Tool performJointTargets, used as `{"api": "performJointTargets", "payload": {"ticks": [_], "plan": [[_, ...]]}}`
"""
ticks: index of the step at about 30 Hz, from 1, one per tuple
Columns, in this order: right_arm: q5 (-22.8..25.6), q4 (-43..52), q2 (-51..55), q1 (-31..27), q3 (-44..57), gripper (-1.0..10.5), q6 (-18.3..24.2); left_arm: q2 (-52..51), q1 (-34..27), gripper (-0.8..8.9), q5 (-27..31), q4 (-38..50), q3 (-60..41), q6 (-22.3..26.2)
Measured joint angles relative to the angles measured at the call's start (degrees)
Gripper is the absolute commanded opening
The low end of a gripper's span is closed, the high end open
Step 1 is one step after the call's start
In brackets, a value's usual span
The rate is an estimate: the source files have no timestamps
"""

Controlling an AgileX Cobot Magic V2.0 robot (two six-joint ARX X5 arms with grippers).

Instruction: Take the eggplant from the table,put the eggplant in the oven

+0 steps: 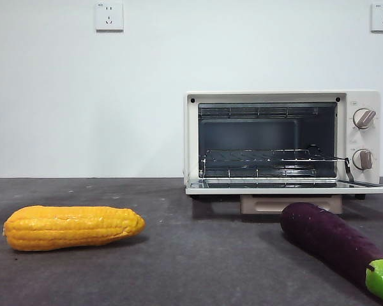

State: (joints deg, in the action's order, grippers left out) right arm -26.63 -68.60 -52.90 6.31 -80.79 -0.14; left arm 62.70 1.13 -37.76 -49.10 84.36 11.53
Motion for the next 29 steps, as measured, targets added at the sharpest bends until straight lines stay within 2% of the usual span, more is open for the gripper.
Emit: {"api": "performJointTargets", "payload": {"ticks": [7,14,20,29], "plan": [[4.81,-5.42,-5.11,5.29,0.24,5.3,1.11,-3.32,0.00,-0.06,-3.89,7.43,-17.70,-0.02],[5.90,-1.81,-9.11,10.23,7.91,5.3,0.70,-3.34,0.15,-0.06,-4.59,9.77,-22.80,0.00],[7.50,8.59,-11.91,16.50,21.38,5.3,-4.02,-3.45,0.33,-0.06,-9.66,10.93,-22.84,0.00],[13.40,19.43,-16.35,25.90,33.92,5.3,-12.46,-3.50,1.29,-0.06,-9.81,11.02,-22.84,0.00]]}}
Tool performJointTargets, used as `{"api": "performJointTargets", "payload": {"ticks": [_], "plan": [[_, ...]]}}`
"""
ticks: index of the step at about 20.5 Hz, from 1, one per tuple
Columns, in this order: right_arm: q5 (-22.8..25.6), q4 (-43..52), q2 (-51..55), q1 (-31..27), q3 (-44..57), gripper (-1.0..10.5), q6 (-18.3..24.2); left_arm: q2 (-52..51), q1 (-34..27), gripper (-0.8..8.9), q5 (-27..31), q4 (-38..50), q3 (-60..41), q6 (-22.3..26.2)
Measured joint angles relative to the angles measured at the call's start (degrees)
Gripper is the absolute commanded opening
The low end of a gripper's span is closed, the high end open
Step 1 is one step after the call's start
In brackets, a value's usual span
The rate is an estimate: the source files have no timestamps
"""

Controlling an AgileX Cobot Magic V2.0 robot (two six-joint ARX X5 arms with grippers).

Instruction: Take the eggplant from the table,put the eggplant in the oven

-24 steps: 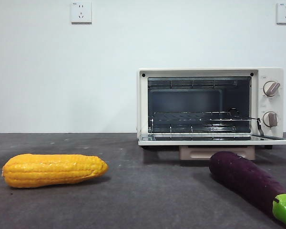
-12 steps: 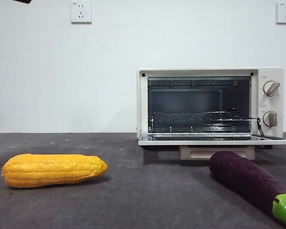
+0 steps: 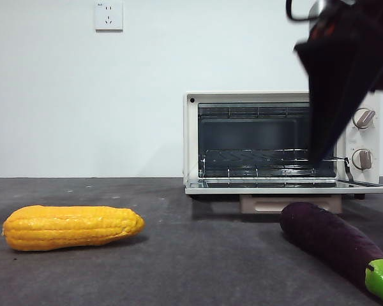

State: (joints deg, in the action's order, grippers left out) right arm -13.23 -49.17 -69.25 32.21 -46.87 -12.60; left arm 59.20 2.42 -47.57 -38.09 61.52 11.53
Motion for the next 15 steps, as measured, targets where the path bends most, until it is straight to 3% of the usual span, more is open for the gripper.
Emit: {"api": "performJointTargets", "payload": {"ticks": [8,14,15], "plan": [[8.81,4.44,-0.50,7.10,3.91,5.3,-9.57,0.00,0.07,-0.06,0.00,0.02,0.00,0.00],[10.47,9.22,-0.55,9.42,8.72,5.2,-15.10,0.00,0.94,-0.06,-0.24,0.02,0.00,0.00],[10.95,9.46,-0.55,9.42,8.92,4.8,-15.65,0.00,1.16,-0.06,-0.24,0.02,0.00,0.00]]}}
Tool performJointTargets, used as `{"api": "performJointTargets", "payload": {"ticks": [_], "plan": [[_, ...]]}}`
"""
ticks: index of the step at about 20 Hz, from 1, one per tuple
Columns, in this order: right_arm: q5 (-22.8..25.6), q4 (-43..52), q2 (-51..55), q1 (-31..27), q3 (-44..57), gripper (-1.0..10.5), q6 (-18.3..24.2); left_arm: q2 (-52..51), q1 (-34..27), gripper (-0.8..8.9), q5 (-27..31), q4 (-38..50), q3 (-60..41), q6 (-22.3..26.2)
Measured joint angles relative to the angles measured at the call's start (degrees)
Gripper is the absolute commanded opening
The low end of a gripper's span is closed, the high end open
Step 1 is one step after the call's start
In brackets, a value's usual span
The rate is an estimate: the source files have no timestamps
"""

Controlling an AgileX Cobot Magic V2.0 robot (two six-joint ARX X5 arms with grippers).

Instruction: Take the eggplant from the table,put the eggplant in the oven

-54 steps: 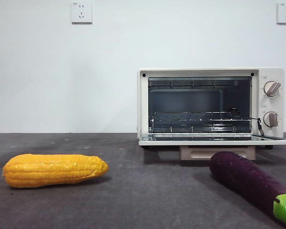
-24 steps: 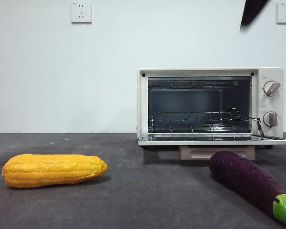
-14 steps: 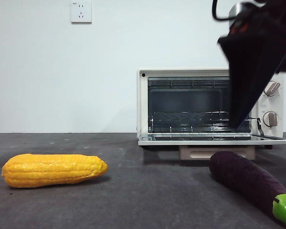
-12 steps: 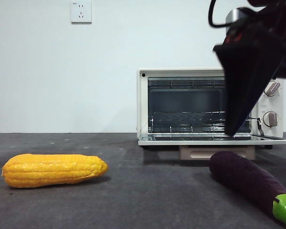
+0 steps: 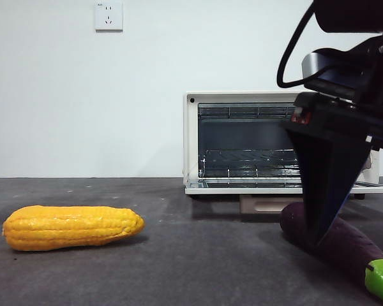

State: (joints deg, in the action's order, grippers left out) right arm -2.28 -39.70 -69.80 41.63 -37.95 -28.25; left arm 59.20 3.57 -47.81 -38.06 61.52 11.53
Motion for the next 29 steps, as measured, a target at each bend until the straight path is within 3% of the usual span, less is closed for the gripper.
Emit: {"api": "performJointTargets", "payload": {"ticks": [2,8,10,13,19,22,27,29], "plan": [[0.70,0.57,0.00,-0.02,0.55,4.1,-0.81,0.00,0.31,-0.06,-0.20,0.00,0.00,0.00],[1.29,0.74,-0.02,0.00,2.75,3.9,-1.60,0.00,0.37,-0.06,-0.22,0.04,0.00,0.00],[1.62,1.25,-0.02,0.00,2.75,2.7,-2.05,0.00,0.39,-0.06,-0.22,0.37,0.00,0.00],[1.73,2.23,-0.02,0.00,2.75,2.1,-2.43,0.00,0.39,-0.06,-0.22,0.42,0.00,0.00],[1.70,2.14,-0.02,0.00,2.75,2.1,-2.49,0.00,0.42,-0.06,-0.22,0.42,0.00,0.00],[1.70,2.16,-0.02,0.00,2.75,1.2,-2.60,0.00,0.42,-0.06,-0.22,0.42,0.00,0.00],[1.70,2.19,-0.02,0.00,2.75,1.2,-2.62,0.00,0.42,-0.06,-0.22,0.42,0.00,0.00],[1.70,2.23,-0.02,0.00,2.75,0.0,-2.62,0.00,0.42,-0.06,-0.22,0.42,0.00,0.00]]}}
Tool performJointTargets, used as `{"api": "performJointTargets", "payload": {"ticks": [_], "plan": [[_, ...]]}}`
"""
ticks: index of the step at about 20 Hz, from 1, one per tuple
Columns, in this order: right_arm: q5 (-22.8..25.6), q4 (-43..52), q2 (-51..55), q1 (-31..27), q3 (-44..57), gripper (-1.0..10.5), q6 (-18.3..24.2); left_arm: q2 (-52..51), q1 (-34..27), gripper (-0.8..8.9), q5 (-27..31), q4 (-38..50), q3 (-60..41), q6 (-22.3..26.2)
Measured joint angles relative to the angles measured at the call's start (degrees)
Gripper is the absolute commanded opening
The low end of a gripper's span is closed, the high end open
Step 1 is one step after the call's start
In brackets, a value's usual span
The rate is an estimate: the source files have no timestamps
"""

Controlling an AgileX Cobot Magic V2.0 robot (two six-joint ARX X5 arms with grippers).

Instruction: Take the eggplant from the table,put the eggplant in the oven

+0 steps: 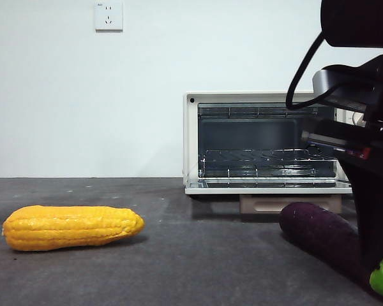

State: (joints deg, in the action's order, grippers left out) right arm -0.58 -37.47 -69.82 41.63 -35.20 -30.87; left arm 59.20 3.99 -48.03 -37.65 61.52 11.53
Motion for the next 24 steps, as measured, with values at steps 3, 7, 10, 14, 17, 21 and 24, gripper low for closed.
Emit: {"api": "performJointTargets", "payload": {"ticks": [3,7,10,14,17,21,24], "plan": [[0.00,1.90,0.02,0.00,0.00,-0.1,0.22,0.00,0.00,-0.06,0.00,0.00,0.00,0.00],[-0.74,3.91,0.00,0.00,0.00,-0.1,0.24,0.00,0.00,-0.06,0.00,0.00,0.00,0.02],[-6.95,3.93,0.04,1.01,0.00,-0.1,0.46,0.00,0.00,-0.06,0.00,0.55,0.00,0.00],[-10.86,3.82,0.37,3.91,-1.55,-0.1,0.57,0.00,0.00,-0.06,0.42,0.85,0.00,0.00],[-12.31,4.04,0.61,4.09,-7.41,-0.1,1.77,0.00,0.00,-0.06,0.50,0.87,0.00,0.00],[-12.46,4.11,0.70,0.70,-15.41,-0.1,4.76,0.00,0.00,-0.06,0.50,0.87,0.00,0.00],[-12.50,3.45,0.70,-4.83,-18.62,-0.1,6.88,0.00,0.00,-0.06,0.50,0.87,0.00,0.02]]}}
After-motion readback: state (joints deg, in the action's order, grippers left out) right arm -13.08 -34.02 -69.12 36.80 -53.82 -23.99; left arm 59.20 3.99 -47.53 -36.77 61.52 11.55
